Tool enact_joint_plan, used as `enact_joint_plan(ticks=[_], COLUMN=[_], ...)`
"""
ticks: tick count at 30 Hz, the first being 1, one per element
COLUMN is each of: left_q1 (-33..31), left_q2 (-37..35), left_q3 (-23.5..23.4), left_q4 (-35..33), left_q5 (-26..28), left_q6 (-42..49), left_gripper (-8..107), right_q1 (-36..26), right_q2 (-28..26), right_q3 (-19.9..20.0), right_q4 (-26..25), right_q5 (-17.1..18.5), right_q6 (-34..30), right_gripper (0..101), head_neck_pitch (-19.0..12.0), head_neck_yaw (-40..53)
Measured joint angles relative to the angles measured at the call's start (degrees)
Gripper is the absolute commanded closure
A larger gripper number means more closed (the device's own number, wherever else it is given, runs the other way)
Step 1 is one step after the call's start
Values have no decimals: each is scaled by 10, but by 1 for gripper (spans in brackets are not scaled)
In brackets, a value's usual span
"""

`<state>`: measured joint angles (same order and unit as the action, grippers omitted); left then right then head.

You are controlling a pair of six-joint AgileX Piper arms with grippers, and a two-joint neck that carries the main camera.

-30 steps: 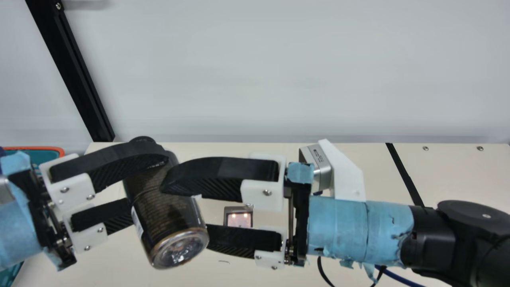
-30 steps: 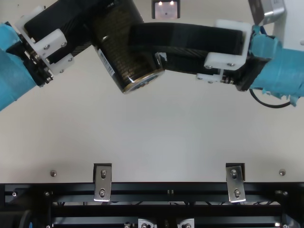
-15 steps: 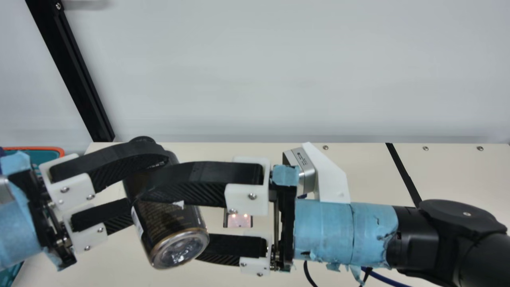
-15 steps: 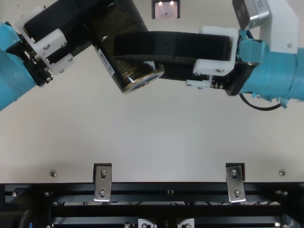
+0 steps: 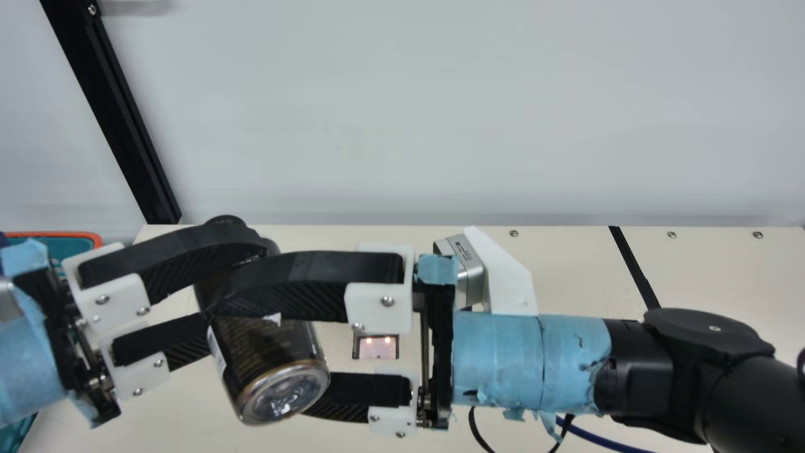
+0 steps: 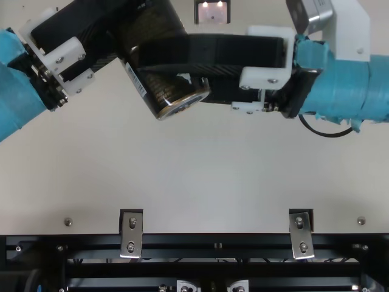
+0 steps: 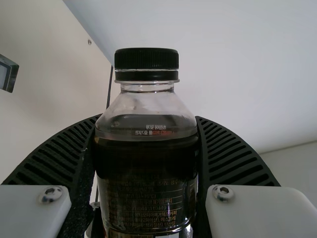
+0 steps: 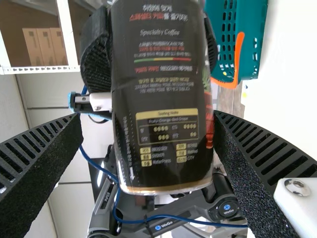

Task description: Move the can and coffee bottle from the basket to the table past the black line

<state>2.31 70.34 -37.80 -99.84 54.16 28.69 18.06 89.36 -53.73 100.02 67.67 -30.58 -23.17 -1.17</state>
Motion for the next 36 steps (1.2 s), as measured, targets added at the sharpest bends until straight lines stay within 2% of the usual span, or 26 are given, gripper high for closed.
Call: enact_joint_plan(ticks=[1, 2, 4, 5, 6, 7, 18, 24, 31, 36], left_q1=[0, 0, 0, 0, 0, 0, 1, 32, 69, 61], left_q2=[0, 0, 0, 0, 0, 0, -3, -17, -28, -36], left_q3=[0, 0, 0, 0, 0, 0, -4, -8, -19, -47], left_q4=[0, 0, 0, -1, -3, -3, 4, -1, 7, 77], left_q5=[0, 0, 0, 0, 1, 1, -2, -41, -111, -200], left_q6=[0, 0, 0, 0, -1, -1, -6, -11, 7, 38], left_gripper=[89, 89, 89, 74, 53, 9, 9, 9, 9, 9], right_q1=[0, 0, 0, 0, 0, 0, 0, 0, 0, 0], right_q2=[0, 0, 0, 0, 1, 1, 2, 2, 2, 2], right_q3=[0, 0, 0, 0, 0, 0, 0, 0, 0, 0], right_q4=[0, 0, 0, -4, -11, -11, -7, -4, -4, -4], right_q5=[0, 1, 1, -2, -3, -4, -2, -2, -2, -2], right_q6=[0, 0, 0, 0, 0, 0, 2, 2, 2, 2], right_gripper=[91, 101, 101, 101, 101, 101, 101, 101, 101, 101], head_neck_pitch=[3, 3, 3, 0, 0, 0, 3, 0, 0, 0], head_neck_yaw=[0, 0, 0, 0, 0, 0, 0, 0, 0, 0])
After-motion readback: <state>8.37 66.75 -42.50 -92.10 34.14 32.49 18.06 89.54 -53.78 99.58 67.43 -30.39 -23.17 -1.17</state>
